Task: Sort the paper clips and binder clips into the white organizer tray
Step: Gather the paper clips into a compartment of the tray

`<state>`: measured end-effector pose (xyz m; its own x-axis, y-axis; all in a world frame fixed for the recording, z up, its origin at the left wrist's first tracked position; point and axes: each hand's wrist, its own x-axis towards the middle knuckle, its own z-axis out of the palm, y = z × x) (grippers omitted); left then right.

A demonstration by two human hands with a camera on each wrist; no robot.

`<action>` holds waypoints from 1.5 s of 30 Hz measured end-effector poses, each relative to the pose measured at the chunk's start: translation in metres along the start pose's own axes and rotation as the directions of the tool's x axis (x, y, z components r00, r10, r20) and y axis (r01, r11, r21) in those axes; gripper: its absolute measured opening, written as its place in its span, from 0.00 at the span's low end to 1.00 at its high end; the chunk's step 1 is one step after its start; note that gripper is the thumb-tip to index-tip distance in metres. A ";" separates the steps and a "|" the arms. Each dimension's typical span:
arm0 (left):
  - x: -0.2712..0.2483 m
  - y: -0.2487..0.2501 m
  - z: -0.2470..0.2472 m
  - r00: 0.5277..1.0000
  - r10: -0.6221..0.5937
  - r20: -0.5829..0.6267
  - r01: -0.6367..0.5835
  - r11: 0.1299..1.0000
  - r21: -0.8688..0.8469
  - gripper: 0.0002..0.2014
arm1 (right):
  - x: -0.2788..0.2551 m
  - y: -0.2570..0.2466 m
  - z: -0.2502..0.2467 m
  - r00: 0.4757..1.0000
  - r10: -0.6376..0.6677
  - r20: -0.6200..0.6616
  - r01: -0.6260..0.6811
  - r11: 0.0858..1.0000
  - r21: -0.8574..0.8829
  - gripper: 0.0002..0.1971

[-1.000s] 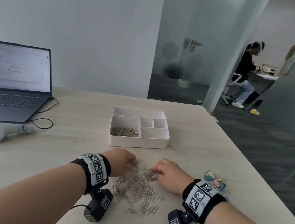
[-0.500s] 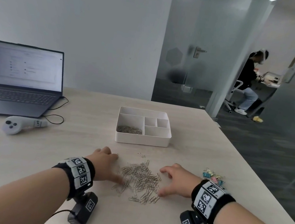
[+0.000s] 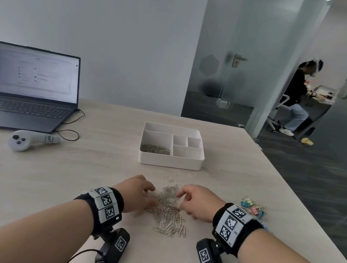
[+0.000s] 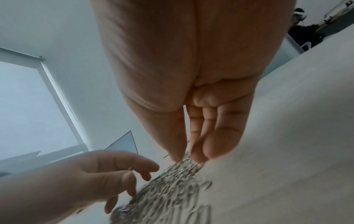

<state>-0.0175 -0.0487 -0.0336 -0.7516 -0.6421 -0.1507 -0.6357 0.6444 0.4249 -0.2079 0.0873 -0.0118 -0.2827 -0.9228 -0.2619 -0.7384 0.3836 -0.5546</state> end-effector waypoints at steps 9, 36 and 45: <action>0.002 -0.026 0.003 0.989 -0.076 -0.124 0.051 0.981 -0.188 0.14 | 0.036 -0.004 -0.017 0.998 0.070 0.006 -0.067 0.969 -0.236 0.28; -0.016 -0.030 0.014 0.980 0.032 -0.197 -0.079 0.969 -0.233 0.10 | -0.001 -0.003 -0.006 0.973 -0.228 0.042 0.231 0.939 -0.256 0.24; -0.023 0.008 0.006 0.994 -0.029 0.106 0.017 0.994 0.107 0.68 | -0.017 0.014 -0.012 0.976 0.160 0.147 -0.084 0.903 -0.421 0.60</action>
<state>-0.0062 -0.0263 -0.0324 -0.7475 -0.6128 -0.2564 -0.6637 0.6739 0.3246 -0.2205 0.1084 -0.0057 -0.3040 -0.8342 -0.4602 -0.9009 0.4088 -0.1459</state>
